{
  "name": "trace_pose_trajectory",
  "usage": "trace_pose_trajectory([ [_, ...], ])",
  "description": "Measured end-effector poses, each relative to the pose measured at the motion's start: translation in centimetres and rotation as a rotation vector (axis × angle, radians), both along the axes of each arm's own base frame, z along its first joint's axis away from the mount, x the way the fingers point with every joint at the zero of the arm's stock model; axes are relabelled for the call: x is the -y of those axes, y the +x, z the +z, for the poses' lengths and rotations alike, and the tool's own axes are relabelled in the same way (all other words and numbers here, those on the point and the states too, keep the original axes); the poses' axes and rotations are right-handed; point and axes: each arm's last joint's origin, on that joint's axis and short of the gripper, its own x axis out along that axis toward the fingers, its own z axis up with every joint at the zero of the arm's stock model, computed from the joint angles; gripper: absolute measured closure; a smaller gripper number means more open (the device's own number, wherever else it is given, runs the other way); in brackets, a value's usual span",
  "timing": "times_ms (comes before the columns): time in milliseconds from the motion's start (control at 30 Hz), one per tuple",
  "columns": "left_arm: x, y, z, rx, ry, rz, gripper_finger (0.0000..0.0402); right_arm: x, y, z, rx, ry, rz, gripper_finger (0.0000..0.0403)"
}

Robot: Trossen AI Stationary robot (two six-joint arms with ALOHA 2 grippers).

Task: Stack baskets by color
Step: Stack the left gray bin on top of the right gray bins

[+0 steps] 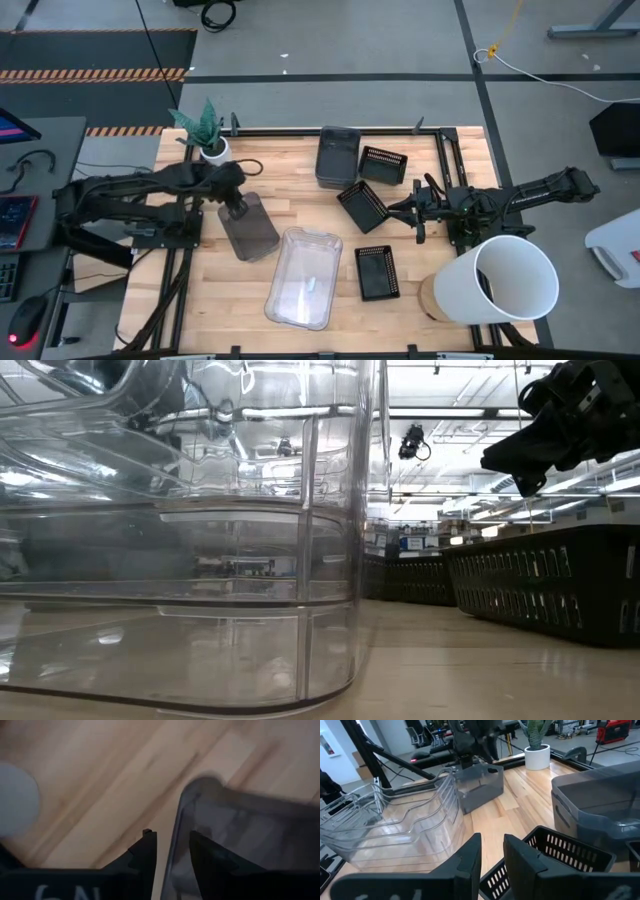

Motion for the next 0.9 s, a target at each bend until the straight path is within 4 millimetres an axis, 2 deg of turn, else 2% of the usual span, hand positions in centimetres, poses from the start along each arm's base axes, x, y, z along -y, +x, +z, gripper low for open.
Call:
trace_pose_trajectory([
  [267, -1.4, 1.5, -2.9, -0.157, -0.164, -0.083, 0.0271, 0.0, 0.0, 0.0, -0.002, -0.016, 0.011, 0.0316],
  [500, -2.0, 2.3, -4.9, -0.260, -0.226, -0.075, 0.0287, 0.0, 0.0, 0.1, -0.001, -0.049, 0.007, 0.0316],
  [633, -2.1, 2.5, -5.7, -0.300, -0.243, -0.075, 0.0317, 0.0, 0.0, 0.1, -0.002, -0.051, 0.007, 0.0316],
  [800, -2.1, 2.6, -5.8, -0.304, -0.246, -0.088, 0.0387, 0.0, 0.0, 0.1, -0.002, -0.049, 0.007, 0.0316],
  [900, -2.2, 2.9, -5.5, -0.291, -0.239, -0.086, 0.0391, 0.0, 0.0, 0.1, -0.002, -0.050, 0.007, 0.0316],
])
